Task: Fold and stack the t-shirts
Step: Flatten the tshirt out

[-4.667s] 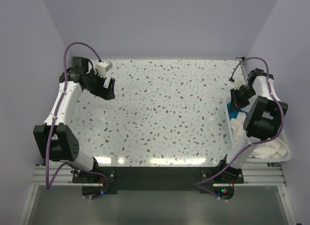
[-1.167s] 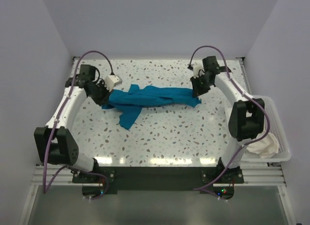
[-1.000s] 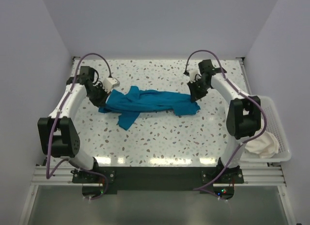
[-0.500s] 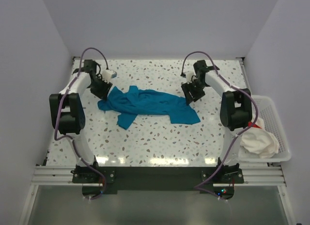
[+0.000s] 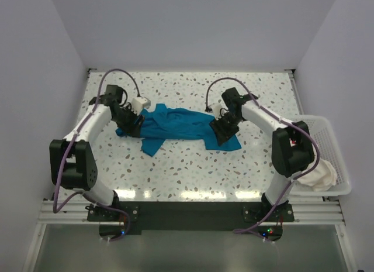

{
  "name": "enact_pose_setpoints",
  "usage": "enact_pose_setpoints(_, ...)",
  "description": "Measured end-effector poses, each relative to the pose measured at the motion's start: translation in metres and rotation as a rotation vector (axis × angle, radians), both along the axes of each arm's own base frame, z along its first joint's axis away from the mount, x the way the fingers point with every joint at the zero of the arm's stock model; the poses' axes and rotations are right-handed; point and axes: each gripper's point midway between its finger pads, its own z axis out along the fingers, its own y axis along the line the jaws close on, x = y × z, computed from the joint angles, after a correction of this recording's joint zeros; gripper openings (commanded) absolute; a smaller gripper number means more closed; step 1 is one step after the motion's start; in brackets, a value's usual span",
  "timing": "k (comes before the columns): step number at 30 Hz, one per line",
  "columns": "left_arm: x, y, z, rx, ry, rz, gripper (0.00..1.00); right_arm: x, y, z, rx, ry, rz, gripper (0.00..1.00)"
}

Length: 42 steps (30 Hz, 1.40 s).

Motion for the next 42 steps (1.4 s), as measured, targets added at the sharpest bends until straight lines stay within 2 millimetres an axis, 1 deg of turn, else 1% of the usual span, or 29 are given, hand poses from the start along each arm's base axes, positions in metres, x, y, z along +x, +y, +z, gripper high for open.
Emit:
enact_pose_setpoints(2,-0.021,-0.017,-0.013,-0.009,0.05,-0.051,0.57,-0.014,0.011,-0.011,-0.008,0.02,0.048,0.52)
enact_pose_setpoints(3,-0.032,-0.025,-0.022,-0.012,0.083,-0.073,0.57,-0.019,0.013,-0.015,-0.018,0.029,0.062,0.52)
enact_pose_setpoints(5,-0.051,-0.037,-0.035,-0.015,0.138,-0.106,0.57,-0.022,0.009,-0.021,-0.041,0.03,0.067,0.52)
enact_pose_setpoints(7,-0.061,-0.043,-0.041,-0.023,0.169,-0.121,0.57,-0.018,0.0,-0.026,-0.077,0.012,0.059,0.52)
enact_pose_setpoints(10,-0.062,-0.046,-0.042,-0.031,0.172,-0.119,0.58,-0.012,-0.013,-0.031,-0.123,-0.016,0.055,0.52)
enact_pose_setpoints(13,-0.06,-0.047,-0.042,-0.032,0.163,-0.118,0.58,-0.011,-0.026,-0.035,-0.156,-0.02,0.042,0.51)
enact_pose_setpoints(16,-0.06,-0.048,-0.046,-0.021,0.157,-0.125,0.58,-0.006,-0.039,-0.036,-0.165,-0.02,0.005,0.5)
enact_pose_setpoints(20,-0.062,-0.047,-0.056,0.016,0.166,-0.13,0.59,0.008,-0.063,-0.036,-0.181,-0.022,-0.085,0.5)
enact_pose_setpoints(21,-0.061,-0.046,-0.058,0.025,0.166,-0.131,0.61,0.012,-0.068,-0.036,-0.185,-0.022,-0.104,0.5)
enact_pose_setpoints(24,-0.056,-0.042,-0.064,0.055,0.161,-0.116,0.63,0.018,-0.075,-0.043,-0.197,-0.008,-0.131,0.5)
enact_pose_setpoints(26,-0.053,-0.039,-0.066,0.074,0.156,-0.105,0.64,0.016,-0.074,-0.051,-0.204,0.016,-0.132,0.5)
enact_pose_setpoints(28,-0.047,-0.037,-0.063,0.081,0.148,-0.092,0.66,0.014,-0.074,-0.058,-0.212,0.038,-0.135,0.5)
enact_pose_setpoints(30,-0.037,-0.034,-0.053,0.079,0.127,-0.076,0.67,0.013,-0.073,-0.065,-0.217,0.057,-0.138,0.5)
enact_pose_setpoints(32,-0.017,-0.021,-0.037,0.071,0.083,-0.027,0.68,0.013,-0.073,-0.065,-0.22,0.059,-0.147,0.48)
enact_pose_setpoints(35,0.016,0.004,-0.011,0.066,0.0,0.044,0.69,0.014,-0.073,-0.066,-0.223,0.057,-0.157,0.35)
enact_pose_setpoints(36,0.025,0.015,-0.003,0.067,-0.021,0.07,0.69,0.015,-0.074,-0.066,-0.226,0.055,-0.158,0.24)
enact_pose_setpoints(38,0.04,0.035,0.006,0.083,-0.057,0.113,0.7,0.017,-0.077,-0.068,-0.235,0.049,-0.165,0.1)
enact_pose_setpoints(39,0.045,0.044,0.008,0.093,-0.064,0.128,0.7,0.018,-0.079,-0.068,-0.239,0.047,-0.168,0.0)
enact_pose_setpoints(41,0.049,0.054,0.005,0.111,-0.061,0.141,0.7,0.018,-0.08,-0.068,-0.238,0.05,-0.176,0.0)
enact_pose_setpoints(42,0.05,0.057,0.0,0.121,-0.05,0.139,0.7,0.018,-0.08,-0.068,-0.234,0.054,-0.179,0.0)
